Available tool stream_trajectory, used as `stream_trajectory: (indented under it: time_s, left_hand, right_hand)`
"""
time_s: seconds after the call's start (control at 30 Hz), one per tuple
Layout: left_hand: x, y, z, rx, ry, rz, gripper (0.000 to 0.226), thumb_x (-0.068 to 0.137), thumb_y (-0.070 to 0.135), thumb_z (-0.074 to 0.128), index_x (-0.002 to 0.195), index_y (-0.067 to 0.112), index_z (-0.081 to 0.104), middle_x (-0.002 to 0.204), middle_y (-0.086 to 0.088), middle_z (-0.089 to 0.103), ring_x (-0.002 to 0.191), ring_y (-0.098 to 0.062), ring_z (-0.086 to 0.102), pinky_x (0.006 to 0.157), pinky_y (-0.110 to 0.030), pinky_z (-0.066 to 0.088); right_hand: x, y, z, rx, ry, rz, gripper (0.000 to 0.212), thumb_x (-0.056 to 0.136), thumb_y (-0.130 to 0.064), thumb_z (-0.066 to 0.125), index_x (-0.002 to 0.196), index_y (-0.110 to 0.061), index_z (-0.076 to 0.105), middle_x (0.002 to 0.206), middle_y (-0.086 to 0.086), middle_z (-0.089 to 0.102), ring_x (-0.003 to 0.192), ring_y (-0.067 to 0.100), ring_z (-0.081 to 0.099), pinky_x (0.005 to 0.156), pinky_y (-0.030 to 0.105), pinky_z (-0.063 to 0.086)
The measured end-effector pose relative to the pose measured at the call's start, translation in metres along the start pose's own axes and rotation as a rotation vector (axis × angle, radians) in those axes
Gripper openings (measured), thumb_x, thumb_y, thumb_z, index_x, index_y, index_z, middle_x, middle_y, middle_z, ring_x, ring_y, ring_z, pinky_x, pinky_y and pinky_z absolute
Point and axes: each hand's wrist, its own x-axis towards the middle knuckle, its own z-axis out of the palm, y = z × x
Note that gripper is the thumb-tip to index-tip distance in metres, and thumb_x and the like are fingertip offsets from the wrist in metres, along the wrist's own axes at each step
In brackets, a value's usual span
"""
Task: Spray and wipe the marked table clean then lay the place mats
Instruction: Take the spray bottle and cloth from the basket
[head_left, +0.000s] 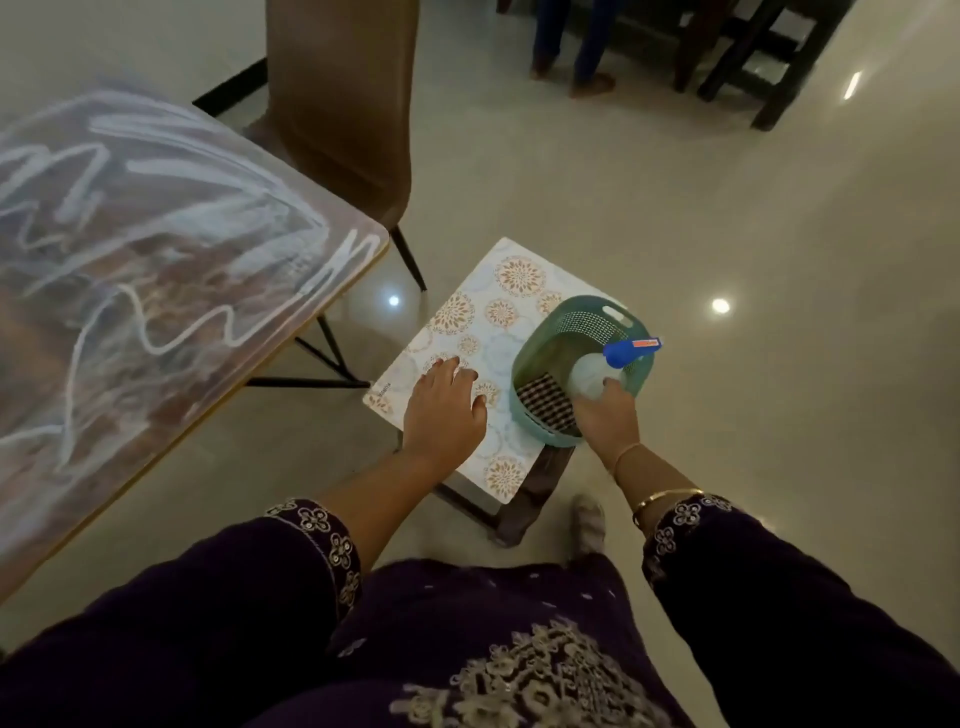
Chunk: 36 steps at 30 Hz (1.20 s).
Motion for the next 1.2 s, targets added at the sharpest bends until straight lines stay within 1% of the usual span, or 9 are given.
stream_trajectory:
  time_s: [0.17,0.3,0.4,0.57,0.73,0.83,0.97,1.03,1.2]
  left_hand:
    - [0.025,0.042,0.034,-0.045,-0.011,-0.148,0.038,0.092,0.024,0.049,0.126,0.008,0.053,0.141,-0.011,0.044,0.13,-0.025,0.041,0.106,-0.036,0.033]
    - [0.042,0.081,0.056,0.018,-0.054,-0.228,0.036,0.091,0.022,0.048,0.123,0.007,0.055,0.135,-0.011,0.05,0.127,-0.024,0.043,0.107,-0.038,0.028]
    - [0.056,0.1,0.071,0.029,-0.061,-0.283,0.036,0.089,0.022,0.046,0.119,0.005,0.058,0.127,-0.012,0.055,0.12,-0.026,0.048,0.103,-0.038,0.032]
    - [0.072,0.12,0.089,-0.042,-0.086,-0.376,0.037,0.087,0.012,0.047,0.123,0.006,0.055,0.129,-0.01,0.054,0.116,-0.025,0.051,0.092,-0.034,0.041]
    - [0.09,0.119,0.105,-0.062,-0.153,-0.452,0.036,0.088,0.014,0.045,0.123,0.009,0.053,0.127,-0.007,0.052,0.111,-0.024,0.052,0.086,-0.037,0.046]
    - [0.097,0.115,0.118,-0.041,-0.226,-0.464,0.032,0.089,0.016,0.045,0.119,0.009,0.052,0.124,-0.008,0.051,0.108,-0.025,0.052,0.082,-0.037,0.045]
    - [0.099,0.109,0.138,-0.051,-0.311,-0.502,0.035,0.087,0.019,0.049,0.121,0.008,0.05,0.125,-0.01,0.049,0.11,-0.026,0.052,0.087,-0.039,0.049]
    - [0.099,0.108,0.151,-0.059,-0.366,-0.513,0.039,0.086,0.018,0.052,0.123,0.007,0.048,0.127,-0.012,0.047,0.112,-0.026,0.051,0.091,-0.04,0.049]
    - [0.106,0.111,0.176,-0.024,-0.465,-0.542,0.05,0.082,0.021,0.062,0.126,0.005,0.044,0.132,-0.015,0.041,0.117,-0.03,0.047,0.095,-0.042,0.046]
  right_hand:
    - [0.071,0.014,-0.017,0.135,-0.064,0.228,0.058,0.088,-0.017,0.055,0.141,-0.005,0.034,0.14,0.021,0.04,0.126,0.038,0.041,0.103,0.037,0.035]
    - [0.11,0.017,-0.024,0.08,-0.109,0.186,0.08,0.088,-0.022,0.058,0.148,0.0,0.01,0.147,0.024,0.021,0.132,0.041,0.033,0.109,0.045,0.031]
    - [0.128,0.023,-0.024,0.077,-0.121,0.119,0.085,0.084,-0.025,0.062,0.147,0.001,0.012,0.146,0.022,0.025,0.133,0.04,0.03,0.11,0.047,0.03]
    - [0.146,0.035,-0.027,0.209,-0.231,-0.003,0.073,0.084,-0.009,0.064,0.143,0.002,0.022,0.133,0.014,0.043,0.125,0.027,0.043,0.101,0.028,0.035]
    - [0.158,0.04,-0.024,0.283,-0.333,-0.066,0.086,0.088,-0.014,0.061,0.149,-0.006,0.001,0.13,0.013,0.046,0.12,0.024,0.047,0.103,0.028,0.038]
    - [0.164,0.039,-0.021,0.278,-0.338,-0.168,0.084,0.087,-0.028,0.062,0.149,-0.01,0.008,0.122,0.008,0.049,0.114,0.024,0.051,0.104,0.036,0.042]
    - [0.182,0.037,-0.029,0.246,-0.317,-0.325,0.058,0.091,-0.018,0.06,0.14,-0.027,0.03,0.102,-0.029,0.044,0.095,0.0,0.051,0.09,0.01,0.04]
    - [0.193,0.037,-0.031,0.193,-0.368,-0.404,0.044,0.09,-0.019,0.062,0.126,-0.034,0.043,0.099,-0.025,0.049,0.094,0.0,0.051,0.092,0.012,0.039]
    - [0.214,0.026,-0.027,0.097,-0.521,-0.5,0.055,0.084,-0.026,0.07,0.129,-0.008,0.045,0.106,-0.005,0.053,0.104,0.014,0.052,0.094,0.027,0.044]
